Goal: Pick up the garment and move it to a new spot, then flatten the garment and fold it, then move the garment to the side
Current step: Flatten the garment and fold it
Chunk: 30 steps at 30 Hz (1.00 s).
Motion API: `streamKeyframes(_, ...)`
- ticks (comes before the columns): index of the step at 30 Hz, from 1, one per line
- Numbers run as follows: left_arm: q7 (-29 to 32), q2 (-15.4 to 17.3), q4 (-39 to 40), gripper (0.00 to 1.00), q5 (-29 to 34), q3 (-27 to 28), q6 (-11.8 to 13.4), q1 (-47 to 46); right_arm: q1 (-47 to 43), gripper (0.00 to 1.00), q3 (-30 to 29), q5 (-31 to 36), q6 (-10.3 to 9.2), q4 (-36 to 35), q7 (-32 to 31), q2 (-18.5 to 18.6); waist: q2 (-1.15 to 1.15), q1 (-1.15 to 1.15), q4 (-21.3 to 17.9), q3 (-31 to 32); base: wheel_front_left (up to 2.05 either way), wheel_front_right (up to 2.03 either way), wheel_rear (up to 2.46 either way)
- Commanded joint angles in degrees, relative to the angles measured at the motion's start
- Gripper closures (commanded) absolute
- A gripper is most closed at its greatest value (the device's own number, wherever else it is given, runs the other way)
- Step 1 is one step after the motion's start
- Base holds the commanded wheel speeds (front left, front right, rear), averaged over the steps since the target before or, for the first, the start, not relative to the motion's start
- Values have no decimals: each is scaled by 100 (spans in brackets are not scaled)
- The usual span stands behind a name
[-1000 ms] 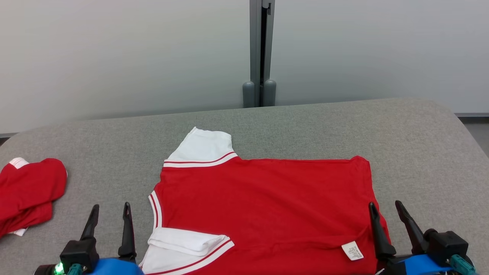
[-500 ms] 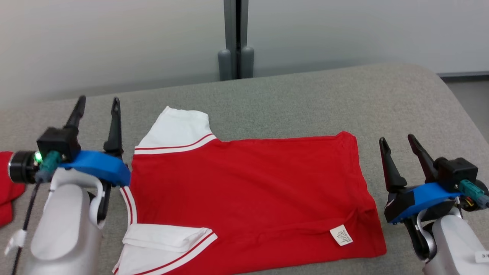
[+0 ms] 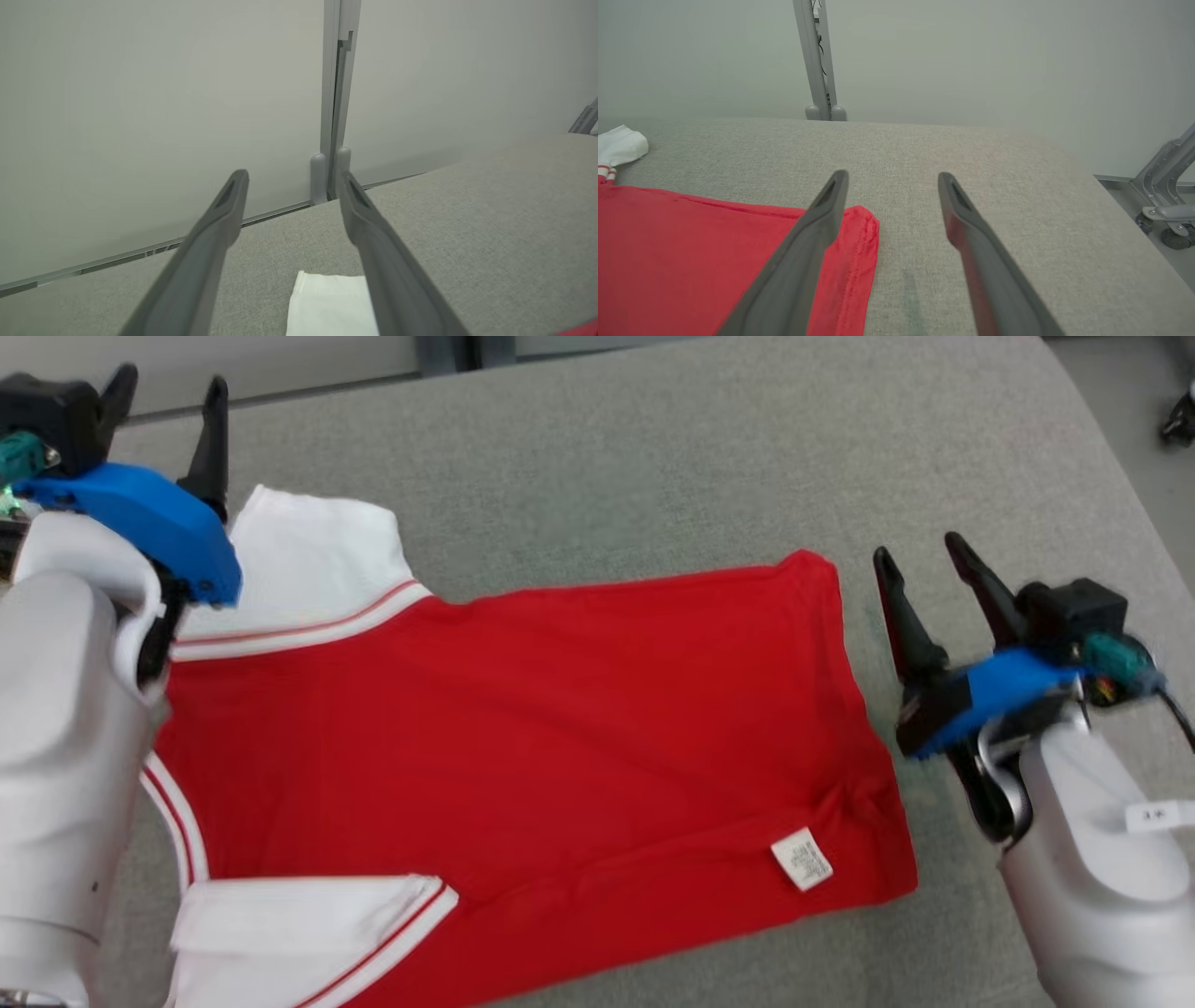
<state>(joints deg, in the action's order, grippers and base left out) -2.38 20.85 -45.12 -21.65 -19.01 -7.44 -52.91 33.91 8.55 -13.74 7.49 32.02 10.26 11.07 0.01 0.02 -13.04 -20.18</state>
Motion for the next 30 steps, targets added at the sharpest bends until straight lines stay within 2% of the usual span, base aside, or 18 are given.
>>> streamKeyframes(1, 85, 71, -131, 0, -142, -140, -4, -208, 208, 0, 74, -73, 1, 38, 56, -36, -1, -2, -33, -184, 0, 0, 0)
streamKeyframes(6, 351, 250, -591, 0, -434, -698, -4, -526, 584, 0, 361, -188, 1, 236, 216, -130, -1, -2, -245, -478, 0, 0, 0)
streamKeyframes(14, 659, 466, -1216, 0, -842, -1223, -5, -873, 942, 0, 652, -359, 1, 433, 397, -209, -1, -2, -444, -824, 0, 0, 0)
streamKeyframes(22, 1031, 365, -1458, 0, -1546, -1454, -5, -861, 1089, 0, 802, -474, 1, 614, 473, -226, -1, -2, -485, -915, 0, 0, 0)
streamKeyframes(27, 1287, 398, -1522, 0, -1741, -1699, -5, -834, 1156, 0, 850, -498, 1, 681, 490, -209, -1, -2, -495, -947, 0, 0, 0)
streamKeyframes(28, 1361, 394, -1544, 5, -1782, -1760, -5, -804, 1169, 0, 857, -507, 1, 690, 491, -203, -1, -2, -497, -947, 0, 0, 0)
streamKeyframes(29, 1412, 395, -1554, 51, -1832, -1812, -5, -785, 1174, 0, 864, -521, 1, 704, 494, -197, -1, -2, -497, -943, 0, 0, 0)
streamKeyframes(30, 1425, 407, -1554, 91, -1878, -1856, -5, -784, 1172, 0, 871, -528, 1, 709, 497, -196, -1, -2, -496, -935, 0, 0, 0)
